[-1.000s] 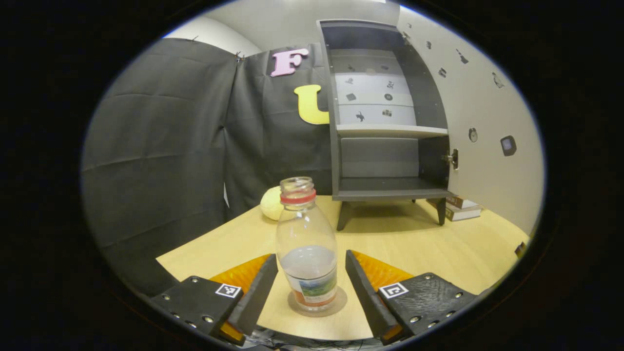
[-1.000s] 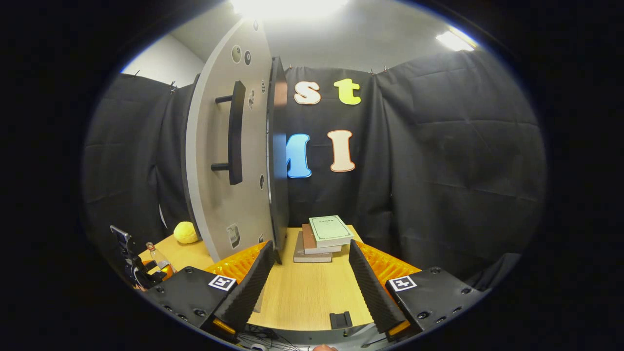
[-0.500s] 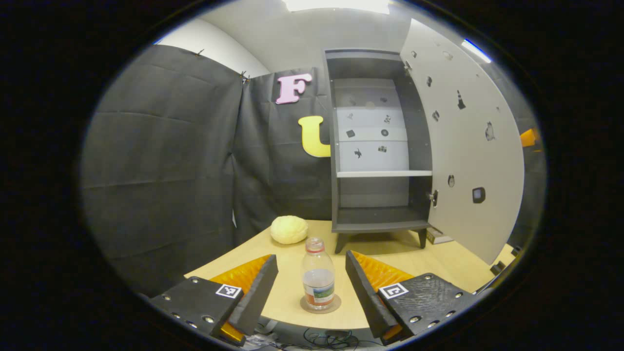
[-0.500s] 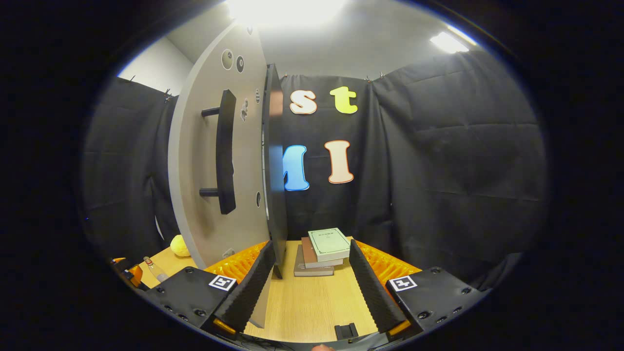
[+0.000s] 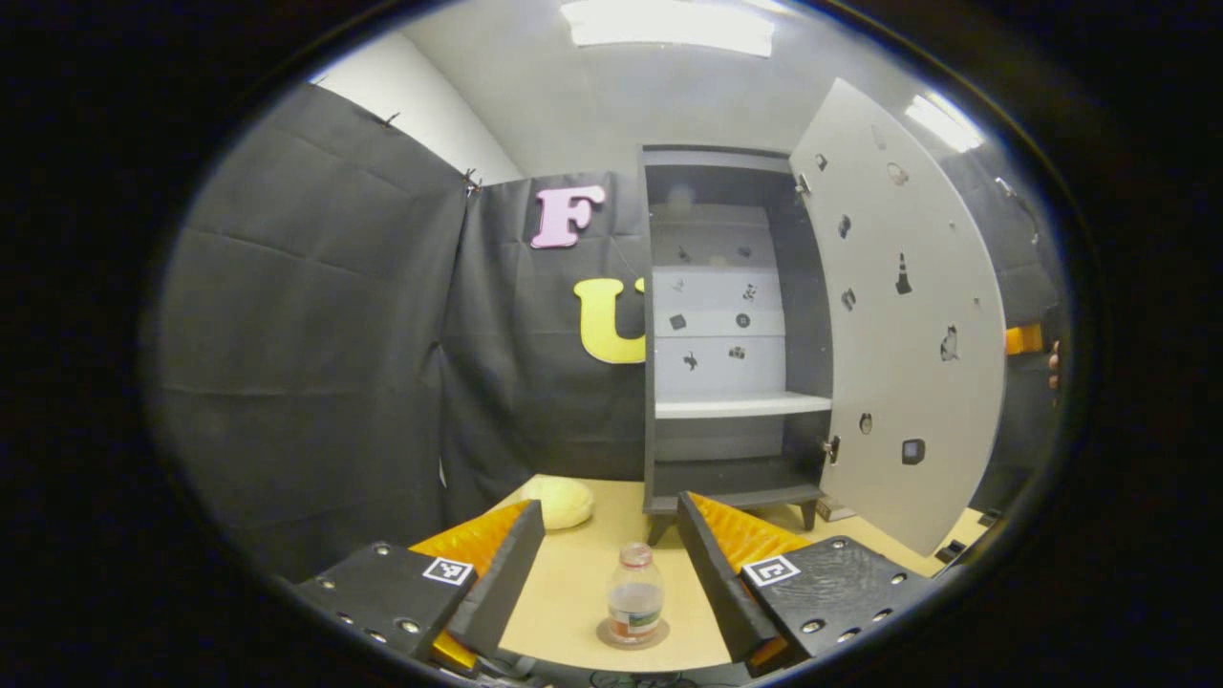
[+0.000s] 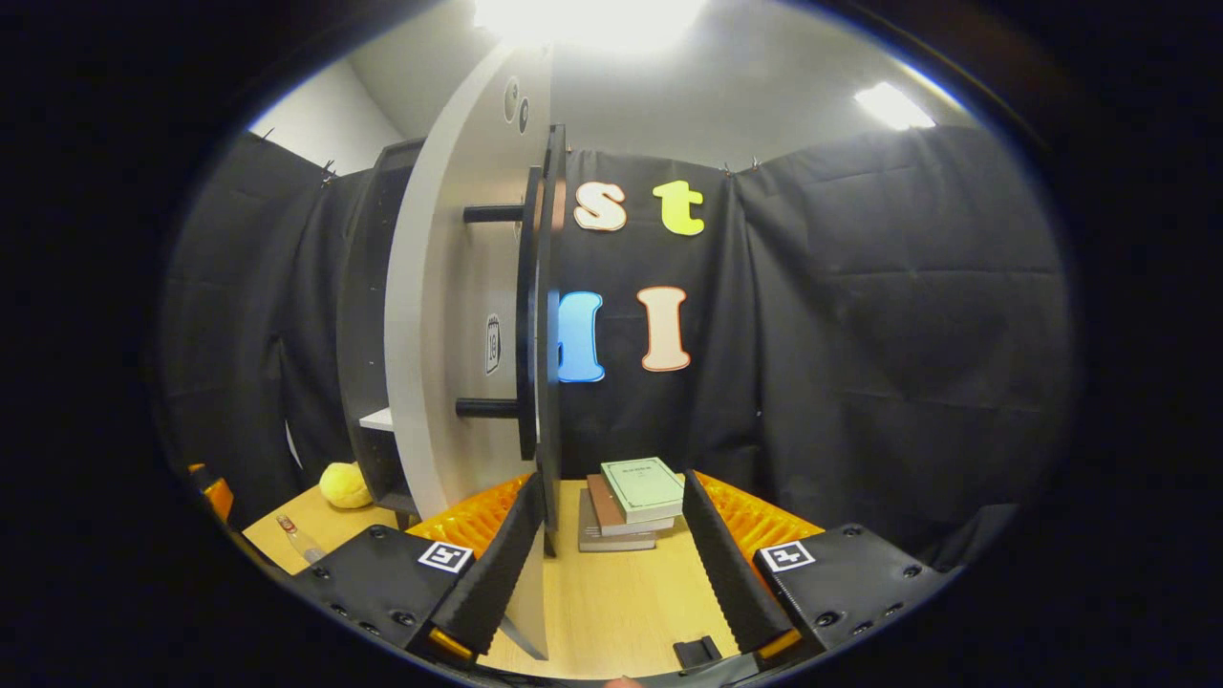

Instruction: Open the cabinet door with the right hand, grasp the bottle in the cabinet with the left hand and place it on the coaster, then close the cabinet door with the right hand.

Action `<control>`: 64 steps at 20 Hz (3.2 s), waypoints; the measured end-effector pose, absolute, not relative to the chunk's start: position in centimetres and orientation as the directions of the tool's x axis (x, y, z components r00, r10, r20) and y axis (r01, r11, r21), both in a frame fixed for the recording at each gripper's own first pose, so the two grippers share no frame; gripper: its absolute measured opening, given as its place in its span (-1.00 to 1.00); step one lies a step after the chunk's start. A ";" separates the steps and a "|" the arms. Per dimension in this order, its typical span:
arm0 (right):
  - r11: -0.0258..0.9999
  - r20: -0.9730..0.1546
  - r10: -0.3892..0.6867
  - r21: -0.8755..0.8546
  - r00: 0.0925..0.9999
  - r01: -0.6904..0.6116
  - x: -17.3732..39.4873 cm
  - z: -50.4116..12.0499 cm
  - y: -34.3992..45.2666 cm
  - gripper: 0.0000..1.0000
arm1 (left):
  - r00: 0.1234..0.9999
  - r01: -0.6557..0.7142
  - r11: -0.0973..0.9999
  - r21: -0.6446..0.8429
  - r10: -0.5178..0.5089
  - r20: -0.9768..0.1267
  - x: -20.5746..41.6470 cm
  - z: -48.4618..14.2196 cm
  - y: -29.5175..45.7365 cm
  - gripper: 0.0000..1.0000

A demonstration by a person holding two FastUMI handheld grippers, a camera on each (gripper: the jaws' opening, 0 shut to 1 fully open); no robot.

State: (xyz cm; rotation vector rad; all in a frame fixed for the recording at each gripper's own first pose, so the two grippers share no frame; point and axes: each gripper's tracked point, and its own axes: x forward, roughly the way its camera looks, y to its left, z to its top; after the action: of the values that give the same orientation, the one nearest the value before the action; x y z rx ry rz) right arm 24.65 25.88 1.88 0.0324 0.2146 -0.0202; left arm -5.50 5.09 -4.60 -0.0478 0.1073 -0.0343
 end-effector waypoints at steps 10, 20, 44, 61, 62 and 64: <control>0.981 -0.265 -0.065 0.159 0.962 0.110 23.8 1.7 26.1 0.93 | 0.991 0.110 0.993 -0.045 -0.113 -0.068 -2.4 -3.9 7.9 0.69; 0.993 -0.228 0.051 0.114 0.972 -0.025 24.2 2.7 35.1 0.94 | 0.991 0.116 0.991 -0.068 -0.120 -0.065 -1.6 -4.3 10.5 0.69; 0.950 -0.149 0.293 0.159 0.945 -0.269 30.3 4.5 51.8 0.94 | 0.999 -0.005 0.997 -0.083 0.001 -0.051 -1.7 -3.2 18.1 0.69; 0.983 -0.118 0.159 0.112 0.980 -0.146 24.4 6.1 31.0 0.96 | 0.995 0.094 0.996 0.002 -0.094 0.018 -0.7 6.6 0.7 0.72; 0.985 -0.116 0.150 0.105 0.982 -0.138 24.2 6.1 30.1 0.96 | 0.995 0.100 0.995 0.007 -0.100 0.018 -0.6 6.9 -0.1 0.72; 0.987 -0.107 0.144 0.093 0.984 -0.134 24.0 6.1 28.8 0.96 | 0.994 0.106 0.994 0.010 -0.106 0.016 -0.6 7.2 -1.2 0.72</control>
State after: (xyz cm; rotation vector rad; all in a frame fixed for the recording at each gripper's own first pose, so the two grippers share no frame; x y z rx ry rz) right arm 24.04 28.77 6.13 0.0859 0.1133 0.1400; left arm -0.65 -1.24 7.17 0.0087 -0.0167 -0.1065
